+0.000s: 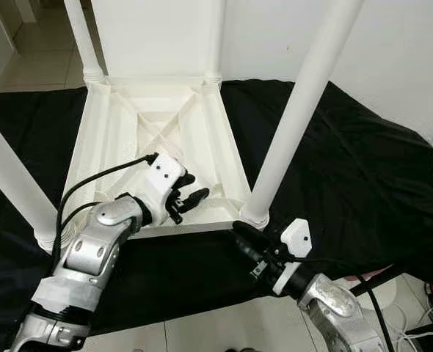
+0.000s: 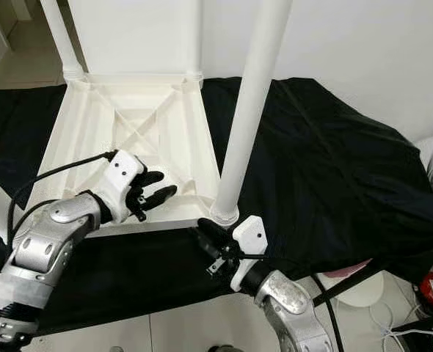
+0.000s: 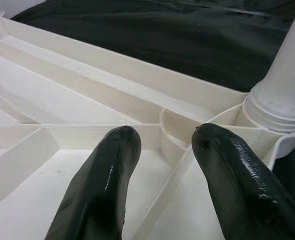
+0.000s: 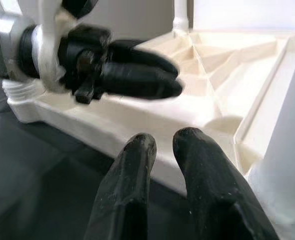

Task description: Building children table

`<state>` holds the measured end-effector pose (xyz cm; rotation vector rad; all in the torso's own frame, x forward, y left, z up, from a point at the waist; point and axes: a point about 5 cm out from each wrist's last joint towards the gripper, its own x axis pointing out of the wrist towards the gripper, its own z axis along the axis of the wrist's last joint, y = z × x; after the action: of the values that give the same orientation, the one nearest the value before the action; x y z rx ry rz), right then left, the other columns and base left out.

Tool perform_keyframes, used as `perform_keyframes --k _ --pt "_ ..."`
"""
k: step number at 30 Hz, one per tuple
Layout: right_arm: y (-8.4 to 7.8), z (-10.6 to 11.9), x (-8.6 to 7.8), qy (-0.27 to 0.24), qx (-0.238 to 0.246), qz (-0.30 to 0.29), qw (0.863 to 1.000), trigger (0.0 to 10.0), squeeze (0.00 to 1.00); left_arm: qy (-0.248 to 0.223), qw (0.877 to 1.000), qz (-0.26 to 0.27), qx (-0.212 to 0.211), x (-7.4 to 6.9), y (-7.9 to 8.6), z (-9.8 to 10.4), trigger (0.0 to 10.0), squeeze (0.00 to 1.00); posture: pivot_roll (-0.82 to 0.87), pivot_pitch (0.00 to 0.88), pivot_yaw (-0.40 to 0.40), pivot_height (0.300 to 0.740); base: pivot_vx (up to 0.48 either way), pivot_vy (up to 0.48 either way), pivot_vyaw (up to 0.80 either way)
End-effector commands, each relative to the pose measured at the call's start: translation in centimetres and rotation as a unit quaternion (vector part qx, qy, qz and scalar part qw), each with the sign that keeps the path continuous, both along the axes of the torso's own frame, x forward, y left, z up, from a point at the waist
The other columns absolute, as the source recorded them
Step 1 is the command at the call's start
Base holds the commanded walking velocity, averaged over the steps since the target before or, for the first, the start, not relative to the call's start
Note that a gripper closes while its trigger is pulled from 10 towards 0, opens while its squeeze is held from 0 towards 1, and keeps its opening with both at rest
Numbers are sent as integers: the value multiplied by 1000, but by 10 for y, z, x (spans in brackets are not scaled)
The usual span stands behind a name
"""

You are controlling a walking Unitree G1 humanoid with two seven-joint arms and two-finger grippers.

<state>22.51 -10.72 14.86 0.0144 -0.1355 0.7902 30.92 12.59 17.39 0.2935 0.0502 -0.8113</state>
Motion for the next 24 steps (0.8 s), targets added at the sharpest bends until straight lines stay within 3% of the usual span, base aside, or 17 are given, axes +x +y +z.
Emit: perform_keyframes --k 1,6,11,15,24 --pt "-7 1 8 -5 0 -20 1000 10000 0 -1 1000 10 20 3 8 -2 10000 0 59 53 -39 740 0 0 0" --pt "-27 6 28 -19 7 -85 996 10000 0 5 997 20 69 1 24 -9 10000 0 67 66 -37 740 0 0 0" --pt "-36 7 32 -19 11 -108 994 10000 0 8 997 21 80 0 27 -11 10000 0 68 70 -37 740 0 0 0" --pt "-55 5 35 -16 14 -164 986 10000 0 15 995 17 97 -6 29 -16 10000 0 65 81 -34 740 0 0 0" --pt "-68 0 34 -14 19 -208 978 10000 0 33 994 6 100 -12 23 -24 10000 0 50 83 -24 740 0 0 0"
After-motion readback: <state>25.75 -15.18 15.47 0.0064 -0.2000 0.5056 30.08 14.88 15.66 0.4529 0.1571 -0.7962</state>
